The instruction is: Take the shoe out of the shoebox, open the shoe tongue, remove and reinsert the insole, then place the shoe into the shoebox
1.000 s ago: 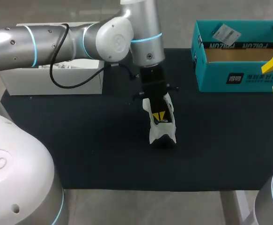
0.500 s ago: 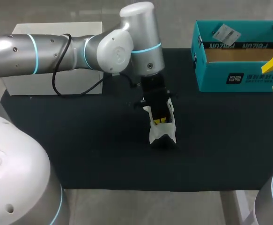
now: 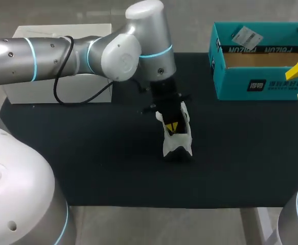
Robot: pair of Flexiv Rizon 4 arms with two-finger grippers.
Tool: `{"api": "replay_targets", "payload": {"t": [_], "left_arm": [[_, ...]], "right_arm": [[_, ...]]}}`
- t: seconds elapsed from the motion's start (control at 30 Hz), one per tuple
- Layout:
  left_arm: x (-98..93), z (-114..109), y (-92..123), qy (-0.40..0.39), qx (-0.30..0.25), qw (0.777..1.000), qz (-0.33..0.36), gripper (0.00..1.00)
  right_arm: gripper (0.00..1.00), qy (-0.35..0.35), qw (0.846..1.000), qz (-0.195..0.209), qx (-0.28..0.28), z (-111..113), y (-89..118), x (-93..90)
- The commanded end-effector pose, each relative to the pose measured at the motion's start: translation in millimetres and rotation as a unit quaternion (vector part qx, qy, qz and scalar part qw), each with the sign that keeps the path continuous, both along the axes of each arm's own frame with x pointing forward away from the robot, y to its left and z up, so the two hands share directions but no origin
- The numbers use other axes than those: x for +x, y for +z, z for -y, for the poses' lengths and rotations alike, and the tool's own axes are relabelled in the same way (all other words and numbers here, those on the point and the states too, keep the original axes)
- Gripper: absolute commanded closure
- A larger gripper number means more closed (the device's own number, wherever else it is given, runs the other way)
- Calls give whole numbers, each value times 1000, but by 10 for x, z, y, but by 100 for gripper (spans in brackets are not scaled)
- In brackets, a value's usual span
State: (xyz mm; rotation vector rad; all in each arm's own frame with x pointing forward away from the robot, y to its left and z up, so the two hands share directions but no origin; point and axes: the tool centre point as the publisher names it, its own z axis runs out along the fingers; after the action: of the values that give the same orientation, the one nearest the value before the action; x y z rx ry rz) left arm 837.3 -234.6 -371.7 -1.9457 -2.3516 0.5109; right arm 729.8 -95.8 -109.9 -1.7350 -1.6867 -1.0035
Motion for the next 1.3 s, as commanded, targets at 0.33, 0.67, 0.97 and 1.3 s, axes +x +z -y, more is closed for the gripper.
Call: {"api": "replay_targets", "payload": {"t": [0.33, 0.67, 0.97, 1.3], "left_arm": [[-133, 150, -288, -19, 30, 999, 28, 100], [-129, 183, -399, -11, 27, 1000, 5, 100], [-152, 147, 87, -29, -4, 999, -23, 100], [-313, 225, -69, -83, -1, 992, -94, 100]], "right_arm": [[0, -1, 1000, 0, -1, -1, -4, -3], [0, -1, 1000, 0, -1, -1, -4, -3], [0, -1, 1000, 0, -1, -1, -4, -3], [0, -1, 1000, 0, -1, -1, -4, -3]]}}
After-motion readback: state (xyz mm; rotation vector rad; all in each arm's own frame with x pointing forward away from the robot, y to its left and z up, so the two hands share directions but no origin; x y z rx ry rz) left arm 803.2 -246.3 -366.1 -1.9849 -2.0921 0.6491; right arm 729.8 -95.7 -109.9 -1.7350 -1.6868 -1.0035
